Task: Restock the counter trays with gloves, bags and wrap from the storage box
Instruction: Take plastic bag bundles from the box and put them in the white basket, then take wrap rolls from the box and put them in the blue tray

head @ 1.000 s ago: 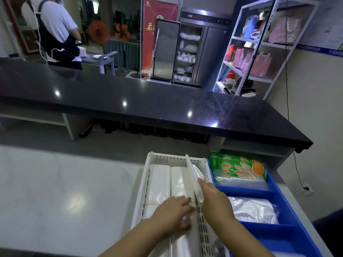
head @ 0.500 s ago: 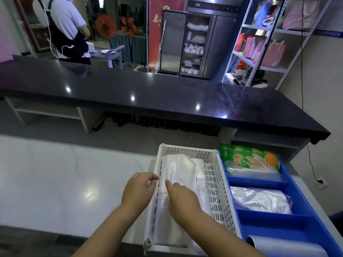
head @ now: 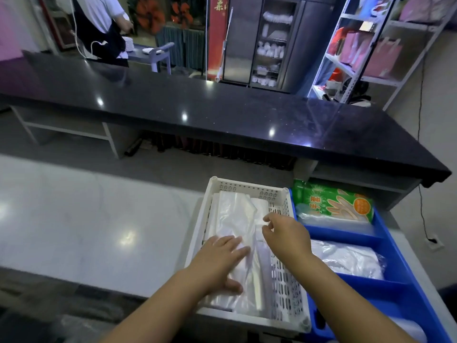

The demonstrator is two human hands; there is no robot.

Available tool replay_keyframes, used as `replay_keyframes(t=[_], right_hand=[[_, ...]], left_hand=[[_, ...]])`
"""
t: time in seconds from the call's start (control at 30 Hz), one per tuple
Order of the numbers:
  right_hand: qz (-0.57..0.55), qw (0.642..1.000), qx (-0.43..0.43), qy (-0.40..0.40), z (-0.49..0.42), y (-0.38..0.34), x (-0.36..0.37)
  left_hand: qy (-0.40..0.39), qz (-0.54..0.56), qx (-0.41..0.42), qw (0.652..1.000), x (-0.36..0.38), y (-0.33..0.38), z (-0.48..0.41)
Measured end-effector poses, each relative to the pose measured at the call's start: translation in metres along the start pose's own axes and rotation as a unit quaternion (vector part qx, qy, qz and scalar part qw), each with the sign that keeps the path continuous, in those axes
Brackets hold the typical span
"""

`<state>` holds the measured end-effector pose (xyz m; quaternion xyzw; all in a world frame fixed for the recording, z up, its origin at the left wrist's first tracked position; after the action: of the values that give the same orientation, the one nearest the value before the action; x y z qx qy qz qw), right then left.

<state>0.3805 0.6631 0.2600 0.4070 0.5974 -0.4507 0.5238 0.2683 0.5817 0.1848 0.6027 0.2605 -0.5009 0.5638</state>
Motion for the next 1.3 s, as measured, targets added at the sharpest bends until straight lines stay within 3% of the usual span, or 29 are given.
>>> replay_keyframes(t=[0.17, 0.3, 0.53, 0.7, 0.83, 1.03, 1.3], right_hand=[[-0.001, 0.996, -0.090, 0.008, -0.007, -0.034, 0.005], [0.008, 0.983, -0.181, 0.001, -0.007, -0.081, 0.013], [-0.009, 0.945, -0.324, 0.039, 0.039, -0.189, 0.011], [0.027, 0.908, -0.415, 0.049, 0.098, -0.270, 0.018], [0.036, 0.893, -0.448, 0.007, 0.151, -0.334, 0.037], [0.049, 0.873, -0.477, -0.083, 0.249, -0.413, 0.095], [0.114, 0.881, -0.422, -0.183, 0.282, -0.424, 0.169]], left_hand=[[0.029, 0.017, -0.026, 0.999, -0.009, -0.004, 0.010], [0.131, 0.042, -0.124, 0.983, -0.045, -0.025, 0.047], [0.242, 0.053, -0.287, 0.925, -0.080, -0.069, 0.183], [0.283, 0.042, -0.342, 0.895, -0.087, -0.093, 0.284], [0.326, 0.060, -0.400, 0.854, -0.078, -0.114, 0.384], [0.325, 0.112, -0.499, 0.796, -0.026, -0.147, 0.530], [0.336, 0.208, -0.568, 0.722, 0.040, -0.171, 0.626]])
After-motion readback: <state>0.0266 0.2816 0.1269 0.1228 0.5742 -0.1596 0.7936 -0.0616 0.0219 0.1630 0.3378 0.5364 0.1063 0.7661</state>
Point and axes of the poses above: each hand's wrist, its own z-axis away from the middle knuckle, its own x-axis out of the palm, y = z × x, the point moved 9 cm from there along -z, towards the middle knuckle, and after that the axes turned 13 degrees about z, right-handed, at the moved point
